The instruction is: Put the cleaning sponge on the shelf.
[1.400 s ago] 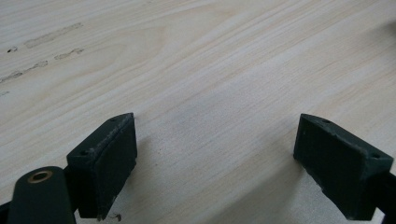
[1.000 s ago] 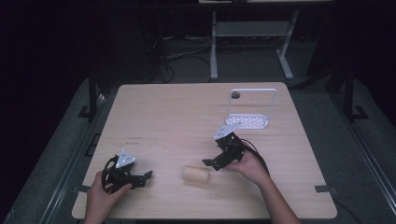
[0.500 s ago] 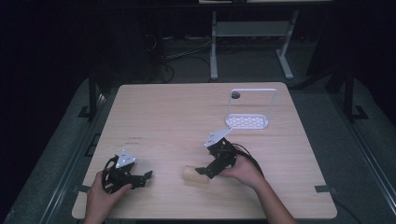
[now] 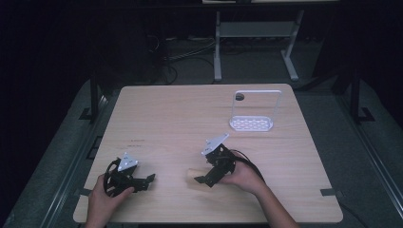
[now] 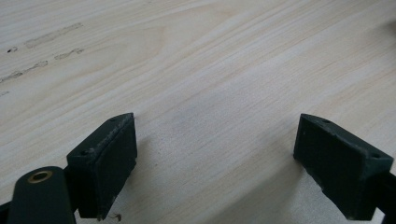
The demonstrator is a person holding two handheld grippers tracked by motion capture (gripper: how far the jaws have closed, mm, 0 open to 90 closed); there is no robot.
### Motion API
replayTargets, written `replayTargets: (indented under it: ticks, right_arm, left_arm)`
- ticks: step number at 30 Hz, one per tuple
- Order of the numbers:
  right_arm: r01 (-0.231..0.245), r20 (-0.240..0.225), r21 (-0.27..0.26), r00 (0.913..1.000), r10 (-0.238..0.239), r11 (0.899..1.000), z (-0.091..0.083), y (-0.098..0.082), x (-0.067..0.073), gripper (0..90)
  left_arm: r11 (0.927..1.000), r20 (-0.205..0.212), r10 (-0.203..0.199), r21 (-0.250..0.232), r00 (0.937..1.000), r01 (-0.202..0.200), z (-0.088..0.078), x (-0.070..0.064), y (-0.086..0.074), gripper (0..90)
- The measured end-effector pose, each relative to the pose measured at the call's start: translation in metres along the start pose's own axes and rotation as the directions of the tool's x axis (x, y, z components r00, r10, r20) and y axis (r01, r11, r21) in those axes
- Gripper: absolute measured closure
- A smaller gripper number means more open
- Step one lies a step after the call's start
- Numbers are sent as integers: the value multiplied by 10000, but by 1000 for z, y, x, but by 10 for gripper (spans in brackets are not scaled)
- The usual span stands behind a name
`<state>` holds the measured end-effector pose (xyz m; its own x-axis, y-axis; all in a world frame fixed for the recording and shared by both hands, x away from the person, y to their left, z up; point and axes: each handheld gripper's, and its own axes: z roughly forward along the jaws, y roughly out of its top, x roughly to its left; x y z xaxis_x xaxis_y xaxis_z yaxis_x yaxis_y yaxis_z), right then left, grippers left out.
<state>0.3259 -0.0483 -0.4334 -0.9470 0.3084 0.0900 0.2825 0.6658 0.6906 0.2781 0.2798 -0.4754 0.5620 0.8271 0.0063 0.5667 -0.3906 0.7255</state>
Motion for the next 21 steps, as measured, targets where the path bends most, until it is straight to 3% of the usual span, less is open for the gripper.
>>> replayTargets:
  ticks: [18,21]
  right_arm:
    - [556,107,961,9983,-569,9938,19,-2,7,7]
    - [666,70,1161,9977,-679,9910,23,-3,9,65]
  left_arm:
    - [10000,6,7,7,10000,-7,0,0,0,128]
    - [10000,-4,-11,-12,10000,11,0,0,0,128]
